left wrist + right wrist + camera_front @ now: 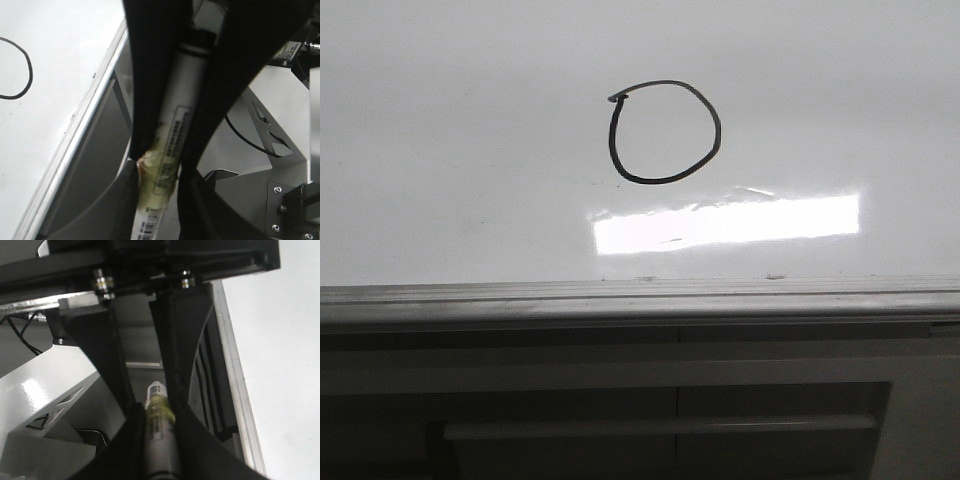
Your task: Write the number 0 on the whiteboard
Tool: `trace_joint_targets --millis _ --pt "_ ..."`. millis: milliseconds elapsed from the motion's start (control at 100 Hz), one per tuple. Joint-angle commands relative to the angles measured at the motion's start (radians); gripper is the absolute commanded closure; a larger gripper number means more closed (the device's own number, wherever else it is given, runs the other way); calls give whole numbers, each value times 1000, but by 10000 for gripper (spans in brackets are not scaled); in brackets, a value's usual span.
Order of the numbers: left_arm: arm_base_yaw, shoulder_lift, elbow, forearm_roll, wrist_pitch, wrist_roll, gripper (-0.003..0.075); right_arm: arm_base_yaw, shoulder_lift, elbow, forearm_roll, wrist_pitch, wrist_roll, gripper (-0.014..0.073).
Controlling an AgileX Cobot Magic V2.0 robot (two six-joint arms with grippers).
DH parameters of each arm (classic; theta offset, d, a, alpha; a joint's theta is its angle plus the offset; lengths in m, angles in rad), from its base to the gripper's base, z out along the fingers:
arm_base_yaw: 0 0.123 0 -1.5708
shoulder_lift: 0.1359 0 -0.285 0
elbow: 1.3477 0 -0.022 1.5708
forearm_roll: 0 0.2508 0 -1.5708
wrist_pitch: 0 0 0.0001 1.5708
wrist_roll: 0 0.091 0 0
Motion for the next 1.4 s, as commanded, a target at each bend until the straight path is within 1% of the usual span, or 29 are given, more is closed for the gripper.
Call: trace_joint_targets --millis 0,60,180,450,600,640,680,740,790,810,830,860,890,970,1030,1080,1120,1180,1210,1240,1250,1270,1280,1290,1310,1330,1340,1360,1390 --pt "-9 -1 -33 -29 -7 -5 610 -3 -42 -37 1 -91 -11 642" --pt "-9 -1 -33 -29 0 -5 643 -3 -43 -42 1 -89 -11 642" --pt "-9 -1 -33 -29 0 -5 741 -3 -43 -47 1 -89 -11 642" --pt "-9 -1 -33 -29 0 -5 740 -3 -53 -47 1 -95 -11 642" --pt "-9 -1 -33 -24 0 -5 740 -3 -60 -47 5 -142 -9 634" --pt "-9 -1 -33 -22 0 -5 740 -3 -63 -47 5 -154 -9 603" --pt "-9 -1 -33 -20 0 -5 740 -3 -65 -47 6 -168 -9 543" --pt "-9 -1 -33 -19 0 -5 740 -3 -69 -47 6 -189 -9 421" --pt "-9 -1 -33 -18 0 -5 740 -3 -72 -47 6 -208 -9 284" --pt "-9 -1 -33 -18 0 -5 740 -3 -75 -47 6 -217 -9 253" --pt "-9 -1 -33 -13 0 -5 740 -3 -76 -47 6 -226 -9 199" --pt "-9 -1 -33 -13 0 -5 740 -3 -79 -47 6 -239 -9 154" --pt "-9 -1 -33 -7 0 -5 740 -3 -84 -47 6 -258 -9 113" --pt "-9 -1 -30 17 -3 -5 740 -9 -99 -47 6 -303 -9 86" --pt "-5 -1 -27 43 -20 -21 740 -23 -114 -47 6 -332 -9 88" --pt "0 -1 -27 103 -37 -79 740 -43 -132 -47 6 -345 -9 88" --pt "7 -1 -27 155 -57 -153 740 -67 -148 -47 6 -347 -9 91" --pt "20 -1 -27 300 -86 -300 740 -105 -174 -47 6 -327 -5 127" --pt "31 -1 -27 367 -96 -401 740 -131 -190 -47 6 -308 -5 177" --pt "40 -1 -27 437 -106 -489 740 -158 -202 -47 6 -288 0 251" --pt "43 -1 -27 455 -108 -512 740 -158 -205 -47 6 -283 0 251" --pt "50 1 -27 506 -113 -580 740 -181 -218 -47 6 -266 8 330" --pt "56 4 -27 541 -113 -626 740 -187 -221 -47 6 -255 10 352" --pt "59 6 -27 558 -115 -650 740 -199 -224 -47 6 -249 14 400" --pt "67 11 -27 604 -115 -715 740 -211 -234 -45 6 -236 17 451" --pt "76 18 -27 645 -115 -773 740 -228 -244 -45 6 -208 21 561" --pt "79 20 -27 658 -115 -790 740 -234 -247 -42 6 -208 21 561" --pt "87 27 -27 690 -115 -834 740 -256 -257 -38 6 -184 21 673" --pt "98 36 -27 723 -117 -879 740 -277 -273 -29 6 -169 27 657"
